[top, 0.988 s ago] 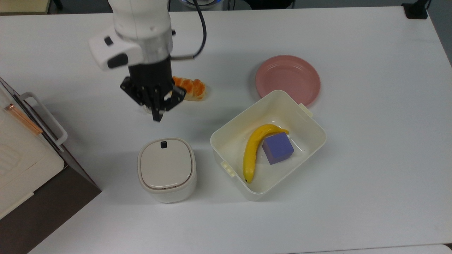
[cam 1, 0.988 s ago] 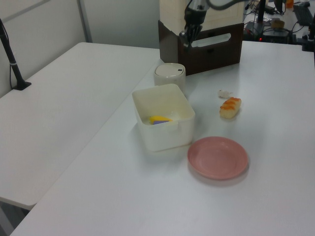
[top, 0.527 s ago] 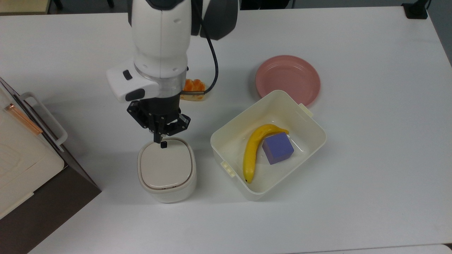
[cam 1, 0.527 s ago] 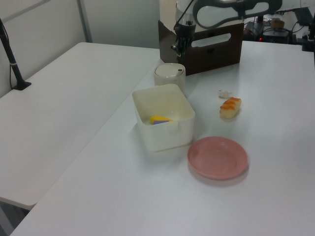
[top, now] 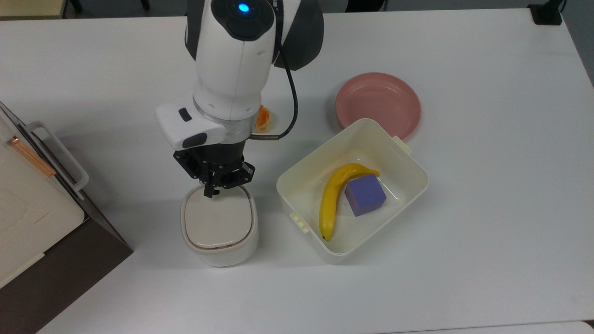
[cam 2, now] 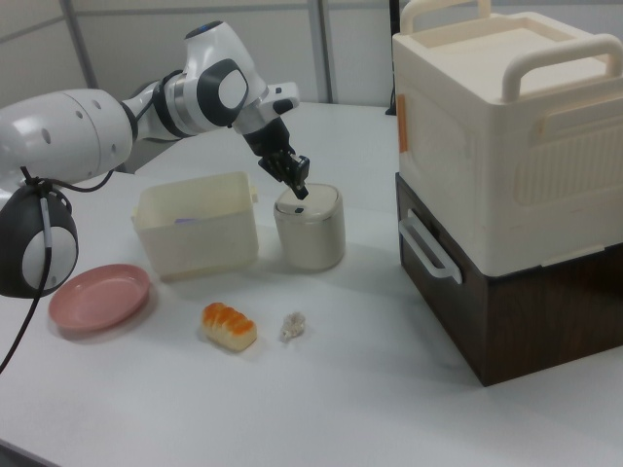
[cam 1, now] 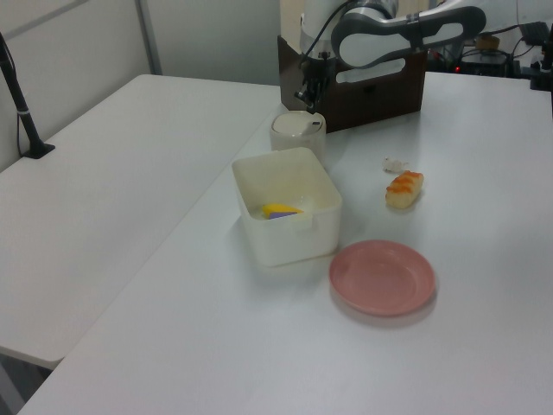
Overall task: Open the trash can
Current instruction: 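Lower the gripper onto the lid's rear edge by the hinge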
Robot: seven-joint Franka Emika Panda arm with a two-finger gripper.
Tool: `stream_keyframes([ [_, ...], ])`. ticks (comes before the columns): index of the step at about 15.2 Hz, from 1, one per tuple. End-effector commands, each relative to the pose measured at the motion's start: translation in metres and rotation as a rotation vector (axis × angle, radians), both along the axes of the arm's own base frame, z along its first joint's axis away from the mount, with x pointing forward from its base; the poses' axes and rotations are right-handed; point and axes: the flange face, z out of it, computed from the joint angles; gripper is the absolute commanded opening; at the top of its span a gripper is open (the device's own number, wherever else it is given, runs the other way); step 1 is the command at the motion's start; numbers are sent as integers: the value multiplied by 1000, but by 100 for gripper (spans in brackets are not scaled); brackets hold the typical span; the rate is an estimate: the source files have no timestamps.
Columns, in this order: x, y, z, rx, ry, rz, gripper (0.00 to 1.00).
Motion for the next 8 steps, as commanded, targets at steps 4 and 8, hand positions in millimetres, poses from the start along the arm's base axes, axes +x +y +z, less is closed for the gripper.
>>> stream_keyframes([
  [4,-3,15,-13,-52,24,15,0],
  [8,-3,17,-14,-56,25,19,0],
])
